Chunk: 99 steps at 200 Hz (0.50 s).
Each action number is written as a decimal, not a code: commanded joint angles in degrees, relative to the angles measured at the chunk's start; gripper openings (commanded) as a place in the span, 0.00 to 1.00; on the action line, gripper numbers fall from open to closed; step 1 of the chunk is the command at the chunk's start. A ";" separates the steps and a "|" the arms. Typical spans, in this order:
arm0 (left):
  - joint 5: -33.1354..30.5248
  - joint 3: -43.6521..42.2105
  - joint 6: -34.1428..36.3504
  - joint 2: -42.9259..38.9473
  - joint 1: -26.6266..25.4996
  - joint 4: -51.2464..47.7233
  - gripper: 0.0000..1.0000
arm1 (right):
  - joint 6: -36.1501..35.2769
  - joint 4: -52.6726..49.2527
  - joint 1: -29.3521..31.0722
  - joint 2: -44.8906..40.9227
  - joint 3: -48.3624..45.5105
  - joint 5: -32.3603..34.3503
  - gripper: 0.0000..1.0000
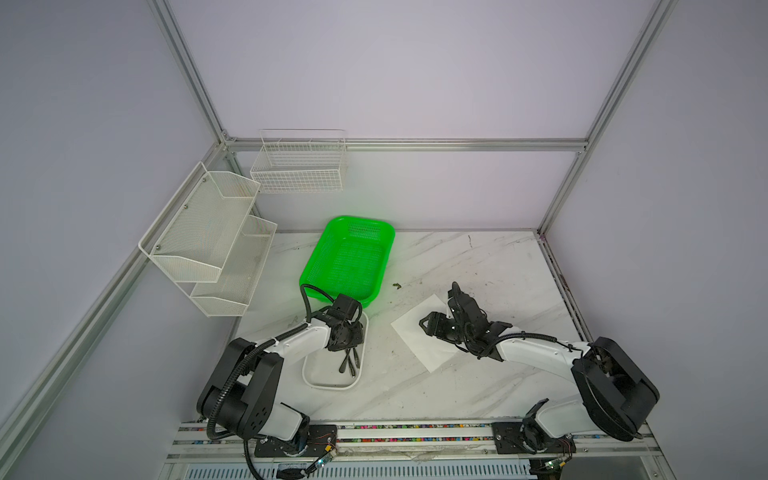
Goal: Place the utensils on the paper napkin and roll it up
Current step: 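Lower the left gripper and grasp the silver fork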
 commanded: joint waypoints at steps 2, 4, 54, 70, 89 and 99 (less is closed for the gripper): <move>-0.31 -0.75 0.45 0.35 0.31 -3.00 0.08 | -0.58 -1.49 0.28 -0.88 1.66 1.40 0.62; -0.36 -0.87 0.48 0.08 0.32 -3.00 0.07 | -0.63 -1.49 0.28 -0.89 1.68 1.41 0.62; -2.34 -2.37 -1.29 -7.10 0.31 -3.56 0.05 | -0.72 -2.10 0.28 -1.75 2.65 1.36 0.62; -2.76 -3.01 -1.45 -8.44 0.28 -3.68 0.05 | -0.67 -2.02 0.28 -2.17 2.57 1.35 0.62; -2.87 -3.38 -1.36 -8.87 0.32 -3.91 0.05 | -0.57 -1.95 0.28 -2.30 2.57 1.44 0.63; -2.87 -3.53 -1.40 -8.57 0.26 -3.91 0.05 | -0.57 -2.00 0.28 -2.16 2.56 1.42 0.63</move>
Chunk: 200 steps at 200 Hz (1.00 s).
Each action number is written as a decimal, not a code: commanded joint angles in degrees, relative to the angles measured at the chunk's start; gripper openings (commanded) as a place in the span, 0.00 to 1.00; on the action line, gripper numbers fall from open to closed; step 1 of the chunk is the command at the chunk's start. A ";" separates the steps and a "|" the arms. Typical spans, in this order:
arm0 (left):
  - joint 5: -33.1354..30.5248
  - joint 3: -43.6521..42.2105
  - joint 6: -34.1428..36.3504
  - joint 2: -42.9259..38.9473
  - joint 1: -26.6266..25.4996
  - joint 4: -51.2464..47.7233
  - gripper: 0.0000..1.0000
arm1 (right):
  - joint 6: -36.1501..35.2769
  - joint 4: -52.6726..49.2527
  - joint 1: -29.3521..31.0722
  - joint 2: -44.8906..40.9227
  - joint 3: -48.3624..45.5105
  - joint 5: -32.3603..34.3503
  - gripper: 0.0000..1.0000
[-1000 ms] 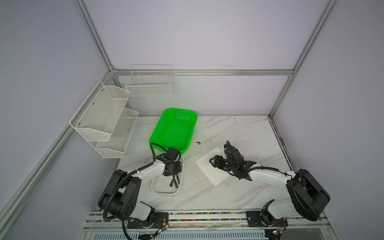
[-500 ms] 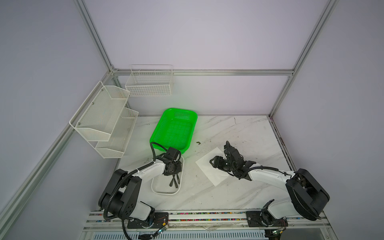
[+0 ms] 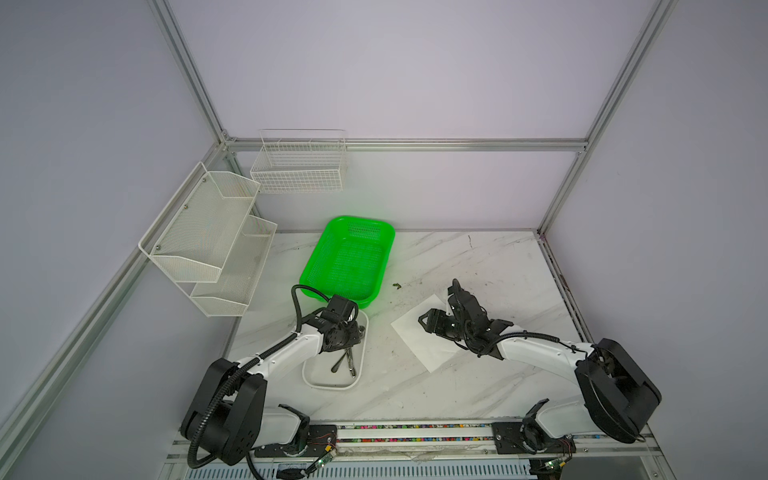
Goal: Place the utensils on the paper napkin and roll it up
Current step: 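Lower the left gripper and grasp the silver fork, then lift the fork with the left gripper while the right gripper releases the napkin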
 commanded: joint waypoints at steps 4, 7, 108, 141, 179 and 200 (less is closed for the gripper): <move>-1.12 -2.58 -0.84 -0.59 0.29 -0.81 0.04 | -0.29 -1.20 0.28 -1.21 1.08 1.25 0.63; -1.12 -2.55 -0.81 -0.47 0.33 -0.89 0.04 | -0.26 -1.24 0.28 -1.18 1.09 1.20 0.63; -0.64 -3.87 -1.78 -17.68 0.35 -4.89 0.00 | -0.08 -1.80 0.28 -5.33 0.89 2.86 0.63; 0.08 -3.10 -2.60 -24.21 0.39 -8.46 0.00 | -0.14 -2.26 0.28 -6.65 0.97 3.86 0.63; 8.73 -0.79 -0.82 -30.63 0.35 -7.45 0.00 | 0.63 -4.91 0.11 -9.35 1.05 8.61 0.63; 15.41 1.22 -1.31 -31.21 0.04 -5.35 0.00 | 0.21 -5.65 -1.55 -12.57 -0.10 9.77 0.64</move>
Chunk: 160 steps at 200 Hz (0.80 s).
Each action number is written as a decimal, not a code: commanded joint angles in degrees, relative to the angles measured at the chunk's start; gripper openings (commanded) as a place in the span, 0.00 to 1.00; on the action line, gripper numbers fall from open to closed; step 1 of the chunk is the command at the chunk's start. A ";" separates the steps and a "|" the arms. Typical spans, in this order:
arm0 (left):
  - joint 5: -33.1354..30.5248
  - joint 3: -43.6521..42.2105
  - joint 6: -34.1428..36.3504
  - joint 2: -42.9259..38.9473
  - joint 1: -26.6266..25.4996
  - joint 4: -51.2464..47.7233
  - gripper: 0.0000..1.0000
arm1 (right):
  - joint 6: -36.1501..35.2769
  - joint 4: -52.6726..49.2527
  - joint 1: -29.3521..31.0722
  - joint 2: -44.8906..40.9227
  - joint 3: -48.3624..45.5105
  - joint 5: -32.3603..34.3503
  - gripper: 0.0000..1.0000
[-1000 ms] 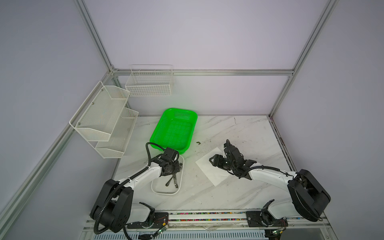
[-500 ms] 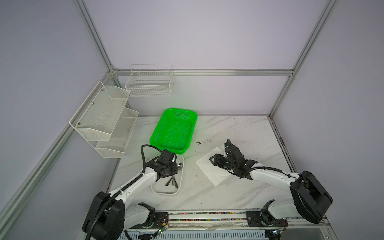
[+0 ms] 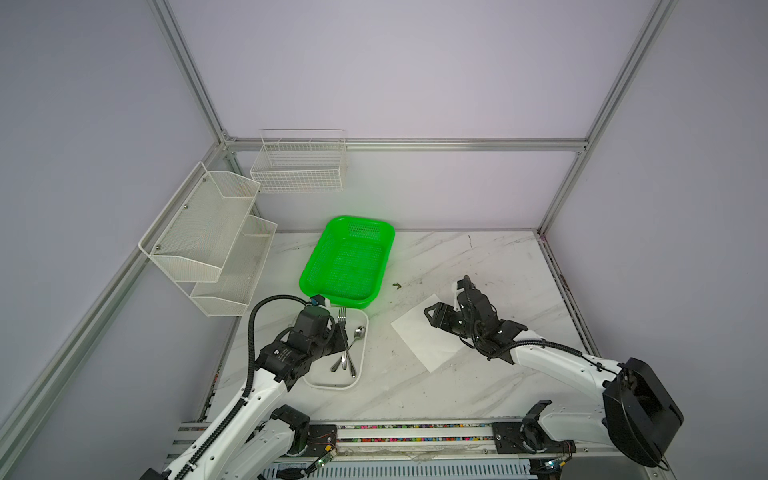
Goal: Place the utensils on the paper napkin and roll it up
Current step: 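Lift the fork with the left gripper while the right gripper releases the napkin, then carry the fork with the left gripper over the napkin and lower it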
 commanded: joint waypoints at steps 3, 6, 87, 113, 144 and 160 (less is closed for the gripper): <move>10.40 3.32 -0.12 -0.62 -0.04 3.38 0.00 | 0.09 -2.27 -1.73 -4.27 -0.50 3.59 0.64; 11.35 3.50 -0.18 -0.34 -0.21 3.81 0.00 | 0.09 -2.30 -2.27 -4.67 -0.82 3.37 0.64; 13.95 12.65 -5.91 22.27 -12.06 20.84 0.00 | -2.55 -2.09 -19.48 -6.78 -6.96 -11.79 0.65; 13.90 12.79 -11.40 28.20 -14.37 29.50 0.00 | -2.82 -1.84 -19.75 -6.05 -7.43 -11.81 0.65; 11.76 11.49 -21.40 35.72 -16.83 44.85 0.00 | -3.81 -2.53 -19.78 -4.20 -7.11 -12.01 0.65; 11.67 14.14 -23.55 41.57 -18.64 49.74 0.00 | -4.19 -3.66 -20.35 -3.93 -7.17 -9.94 0.65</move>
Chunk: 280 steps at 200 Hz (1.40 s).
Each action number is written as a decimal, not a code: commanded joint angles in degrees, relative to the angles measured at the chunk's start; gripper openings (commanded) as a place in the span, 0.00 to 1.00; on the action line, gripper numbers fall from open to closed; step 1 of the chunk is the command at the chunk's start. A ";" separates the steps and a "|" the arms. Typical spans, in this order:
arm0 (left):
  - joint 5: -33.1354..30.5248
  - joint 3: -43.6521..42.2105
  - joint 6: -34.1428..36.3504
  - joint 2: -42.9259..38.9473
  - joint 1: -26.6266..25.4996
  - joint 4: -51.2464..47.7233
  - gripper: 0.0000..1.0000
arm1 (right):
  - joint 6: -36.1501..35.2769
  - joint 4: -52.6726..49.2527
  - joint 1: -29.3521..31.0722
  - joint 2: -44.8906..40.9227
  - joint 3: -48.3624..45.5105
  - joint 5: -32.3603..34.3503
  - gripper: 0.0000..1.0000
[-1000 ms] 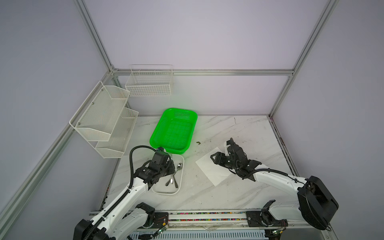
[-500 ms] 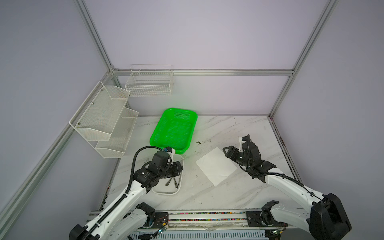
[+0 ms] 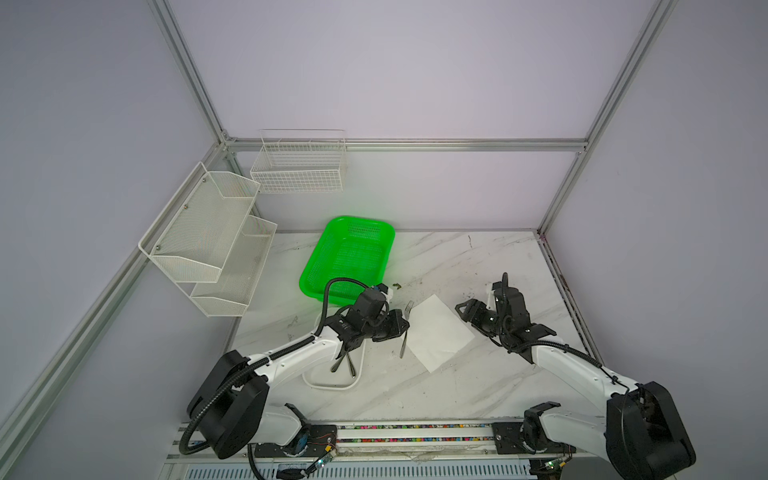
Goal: Place the utensils on the paper napkin and roll it up
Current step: 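Carry the fork with the left gripper over the napkin and lower it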
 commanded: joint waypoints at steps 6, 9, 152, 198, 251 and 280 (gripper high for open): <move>0.08 8.78 -7.03 7.74 -2.62 14.76 0.00 | -1.30 -2.28 -1.18 0.58 -0.43 2.16 0.64; 0.44 9.91 -6.87 8.61 -2.78 14.51 0.00 | -1.29 -2.69 -1.54 0.65 -0.43 2.30 0.64; 2.63 29.74 -6.86 33.87 -3.87 13.48 0.00 | -8.40 -3.77 -7.17 0.43 -0.15 -5.80 0.63; 2.78 29.02 -7.52 35.43 -3.89 13.57 0.00 | -8.53 -4.36 -7.15 0.99 0.49 -4.68 0.63; 2.33 27.10 -8.33 36.27 -3.89 15.25 0.00 | -9.36 -4.42 -7.14 1.88 0.39 -4.89 0.63; 1.43 26.12 -8.37 36.76 -3.84 15.80 0.00 | -9.36 -4.05 -7.14 2.72 0.21 -5.36 0.63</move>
